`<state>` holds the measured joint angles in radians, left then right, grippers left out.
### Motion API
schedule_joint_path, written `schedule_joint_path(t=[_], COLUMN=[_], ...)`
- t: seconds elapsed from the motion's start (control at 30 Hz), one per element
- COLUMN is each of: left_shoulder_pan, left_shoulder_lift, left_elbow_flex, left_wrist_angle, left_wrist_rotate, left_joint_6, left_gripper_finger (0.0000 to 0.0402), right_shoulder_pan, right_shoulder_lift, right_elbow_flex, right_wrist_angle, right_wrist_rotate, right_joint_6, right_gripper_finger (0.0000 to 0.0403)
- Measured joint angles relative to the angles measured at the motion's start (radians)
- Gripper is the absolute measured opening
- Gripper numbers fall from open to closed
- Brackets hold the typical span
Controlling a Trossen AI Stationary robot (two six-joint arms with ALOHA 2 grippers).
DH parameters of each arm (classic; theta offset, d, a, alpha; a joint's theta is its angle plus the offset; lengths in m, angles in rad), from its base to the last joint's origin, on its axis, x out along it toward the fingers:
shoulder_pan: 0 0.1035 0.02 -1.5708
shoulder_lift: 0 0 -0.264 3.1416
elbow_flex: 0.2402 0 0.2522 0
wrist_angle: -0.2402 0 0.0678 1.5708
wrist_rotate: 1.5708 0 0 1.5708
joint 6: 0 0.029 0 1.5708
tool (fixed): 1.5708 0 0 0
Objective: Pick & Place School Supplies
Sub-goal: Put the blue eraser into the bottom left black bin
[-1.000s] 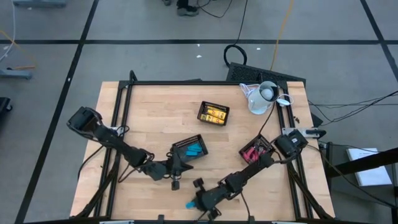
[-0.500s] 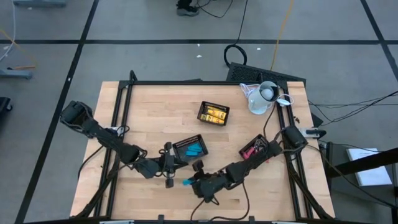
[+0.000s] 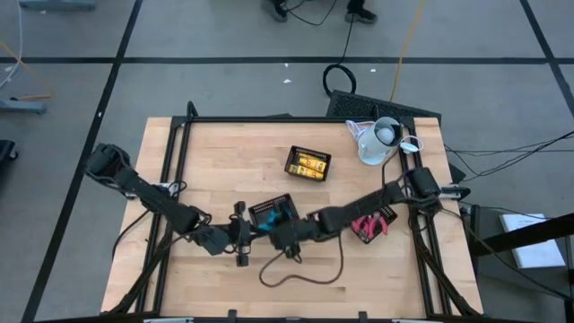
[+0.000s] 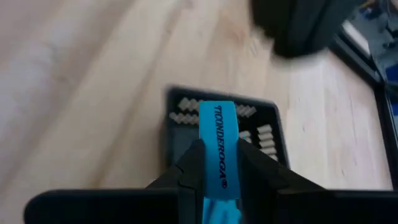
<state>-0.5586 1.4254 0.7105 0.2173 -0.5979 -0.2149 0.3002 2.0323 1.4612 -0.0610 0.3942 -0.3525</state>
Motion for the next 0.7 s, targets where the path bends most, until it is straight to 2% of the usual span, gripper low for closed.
schedule_joint_path(t=[0.23,0.4,0.53,0.6,0.7], left_shoulder_pan=[-0.007,-0.007,-0.007,-0.007,-0.006], left_shoulder_lift=[-0.145,-0.209,-0.238,-0.246,-0.251], left_elbow_flex=[0.000,0.000,0.000,0.000,0.000], left_wrist_angle=[-0.207,-0.290,-0.332,-0.356,-0.364], left_wrist_rotate=[-0.084,-0.112,-0.117,-0.129,-0.130], left_joint_6=[0.002,0.000,-0.002,-0.002,-0.004], left_gripper_finger=[0.0001,0.0001,0.0001,0.0001,0.0001], right_shoulder_pan=[-0.074,-0.117,-0.126,-0.130,-0.133], right_shoulder_lift=[0.000,0.000,0.000,0.000,0.000], right_elbow_flex=[0.000,0.000,0.000,0.000,0.000], right_wrist_angle=[-0.051,-0.114,-0.131,-0.138,-0.147], right_wrist_rotate=[-0.011,-0.135,-0.137,-0.138,-0.138], right_joint_6=[-0.025,0.029,0.048,0.054,0.083], right_gripper_finger=[0.0056,0.0056,0.0057,0.0083,0.0151])
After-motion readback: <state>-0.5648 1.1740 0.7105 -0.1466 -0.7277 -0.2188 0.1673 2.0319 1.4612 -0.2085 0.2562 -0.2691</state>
